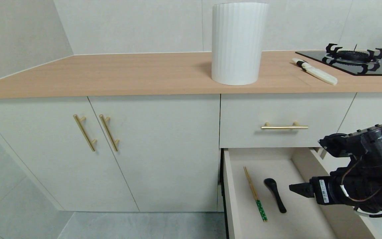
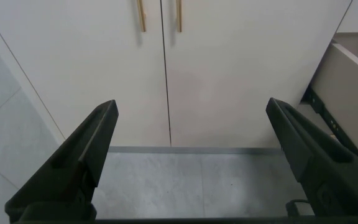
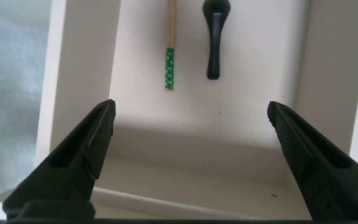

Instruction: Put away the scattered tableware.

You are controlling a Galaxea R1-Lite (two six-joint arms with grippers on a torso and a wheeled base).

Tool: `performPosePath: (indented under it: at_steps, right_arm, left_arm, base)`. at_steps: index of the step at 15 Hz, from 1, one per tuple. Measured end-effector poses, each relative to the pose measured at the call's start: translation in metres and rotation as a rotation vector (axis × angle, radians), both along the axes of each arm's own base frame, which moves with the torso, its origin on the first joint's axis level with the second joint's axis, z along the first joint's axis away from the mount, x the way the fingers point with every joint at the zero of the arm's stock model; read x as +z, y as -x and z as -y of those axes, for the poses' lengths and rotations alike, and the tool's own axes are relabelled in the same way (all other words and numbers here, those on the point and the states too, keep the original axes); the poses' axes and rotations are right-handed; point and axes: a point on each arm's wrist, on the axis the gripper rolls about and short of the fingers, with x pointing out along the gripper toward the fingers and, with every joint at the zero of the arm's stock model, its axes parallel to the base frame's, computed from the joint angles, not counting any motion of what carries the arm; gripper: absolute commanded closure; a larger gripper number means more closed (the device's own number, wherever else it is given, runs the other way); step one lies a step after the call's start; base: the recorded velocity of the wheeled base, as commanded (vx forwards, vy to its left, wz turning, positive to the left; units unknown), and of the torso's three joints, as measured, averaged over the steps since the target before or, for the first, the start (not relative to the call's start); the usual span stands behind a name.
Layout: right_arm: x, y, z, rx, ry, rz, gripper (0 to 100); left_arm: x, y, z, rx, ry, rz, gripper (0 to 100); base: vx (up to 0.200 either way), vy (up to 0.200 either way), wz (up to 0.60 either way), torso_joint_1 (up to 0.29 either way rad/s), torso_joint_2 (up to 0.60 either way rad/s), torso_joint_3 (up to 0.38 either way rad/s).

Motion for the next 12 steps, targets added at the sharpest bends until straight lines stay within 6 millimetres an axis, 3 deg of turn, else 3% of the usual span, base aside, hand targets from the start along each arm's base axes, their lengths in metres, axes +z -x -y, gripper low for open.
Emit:
performPosePath:
  at_steps: [6, 12]
  right_arm:
    - [0.000, 0.008, 0.001, 0.041, 0.031, -0.004, 0]
    - [-0.014, 0.020, -0.001, 0.130, 0.101, -0.070, 0]
  left_arm:
    - [0.000, 0.000, 0.000, 0.000, 0.000, 0.000, 0]
    - [0.000, 0.000, 0.000, 0.000, 0.001, 0.000, 0]
  base:
    - [-0.200, 0.000, 0.00, 0.002, 0.00, -0.001]
    - [0.000, 0.000, 0.00, 0.000, 0.00, 0.000]
